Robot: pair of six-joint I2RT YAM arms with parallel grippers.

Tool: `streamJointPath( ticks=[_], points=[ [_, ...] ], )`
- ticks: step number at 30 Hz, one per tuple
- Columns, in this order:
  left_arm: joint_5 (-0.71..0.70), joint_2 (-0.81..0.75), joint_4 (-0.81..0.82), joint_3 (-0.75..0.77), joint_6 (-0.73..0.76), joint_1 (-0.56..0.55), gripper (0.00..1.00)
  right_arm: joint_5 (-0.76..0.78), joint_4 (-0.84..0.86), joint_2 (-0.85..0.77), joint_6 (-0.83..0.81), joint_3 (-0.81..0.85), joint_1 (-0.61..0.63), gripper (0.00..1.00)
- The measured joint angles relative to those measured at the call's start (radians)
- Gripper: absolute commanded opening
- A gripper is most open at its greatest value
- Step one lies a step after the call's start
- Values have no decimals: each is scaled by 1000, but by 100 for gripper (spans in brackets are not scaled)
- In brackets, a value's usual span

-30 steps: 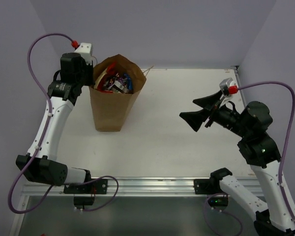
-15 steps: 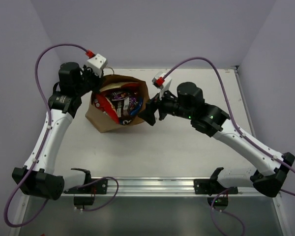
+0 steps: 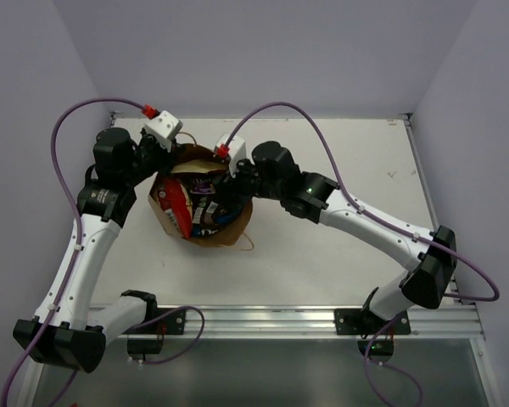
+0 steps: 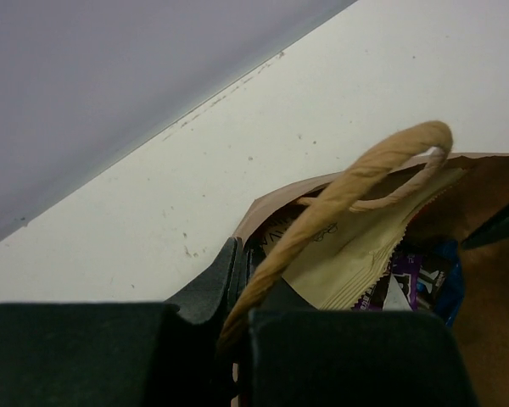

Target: Take the snacks out of the paper bag

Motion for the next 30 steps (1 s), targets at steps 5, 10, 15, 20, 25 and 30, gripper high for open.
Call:
streamJointPath(
  ticks=[5,10,15,20,25,30],
  points=[
    [-1,0,-2,0,-34,0,0,0,47,8,-93,-14,74,62],
    [-6,0,-4,2,-59,0,0,-2,96,23,-154,-12,89,57],
    [-19,6,-18,15,-82,0,0,2,127,137,-201,25,84,59],
    [-35,16,-40,31,-93,0,0,9,146,246,-217,29,84,58],
    [-43,16,-46,34,-101,0,0,57,208,279,-219,30,84,45],
    [-49,17,-49,35,-108,0,0,103,308,276,-231,20,84,9]
  ],
)
